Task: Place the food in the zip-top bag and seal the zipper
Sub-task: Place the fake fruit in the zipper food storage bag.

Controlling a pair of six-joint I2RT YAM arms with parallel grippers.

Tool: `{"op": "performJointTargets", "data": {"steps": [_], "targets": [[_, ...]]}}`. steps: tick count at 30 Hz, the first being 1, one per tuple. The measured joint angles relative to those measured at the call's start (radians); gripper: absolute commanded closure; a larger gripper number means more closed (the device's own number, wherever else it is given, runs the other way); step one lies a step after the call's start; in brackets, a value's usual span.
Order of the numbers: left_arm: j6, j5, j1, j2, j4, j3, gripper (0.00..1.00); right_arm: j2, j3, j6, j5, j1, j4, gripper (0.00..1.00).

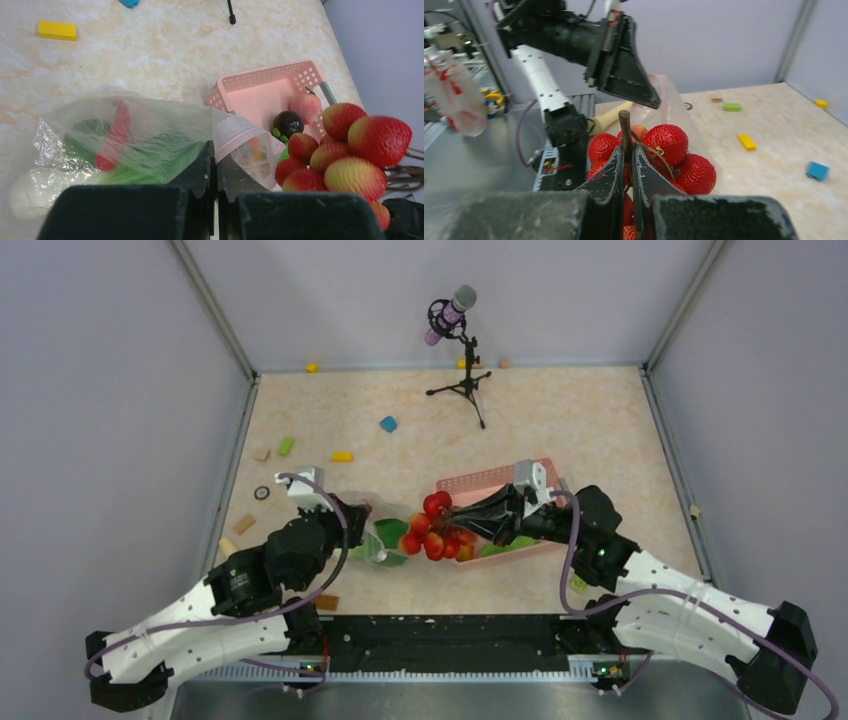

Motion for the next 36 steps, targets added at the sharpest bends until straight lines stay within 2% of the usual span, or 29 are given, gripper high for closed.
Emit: {"op": "performJointTargets", "data": {"steps": [10,16,21,28,36], "targets": [[0.0,0.006,0.0,0.004,-0.038,0.012,1.0,-0.006,0.002,0.068,-0.23,0.002,0.117,1.0],[0.0,0.039,0.0,0.013,-0.061,0.031,1.0,0.005,0.002,0.07,-0.245,0.028,0.198,1.0],[-0.001,0.084,0.0,0.078,-0.114,0.095,1.0,0.101,0.021,0.063,-0.257,0.057,0.23,1.0],[0.001,0.153,0.0,0.111,-0.166,0.135,1.0,0.208,0.027,0.043,-0.212,0.071,0.242,1.0],[0.014,0.256,0.002,0.132,-0.262,0.212,1.0,0.26,0.042,0.034,0.007,0.074,0.302,1.0]]}}
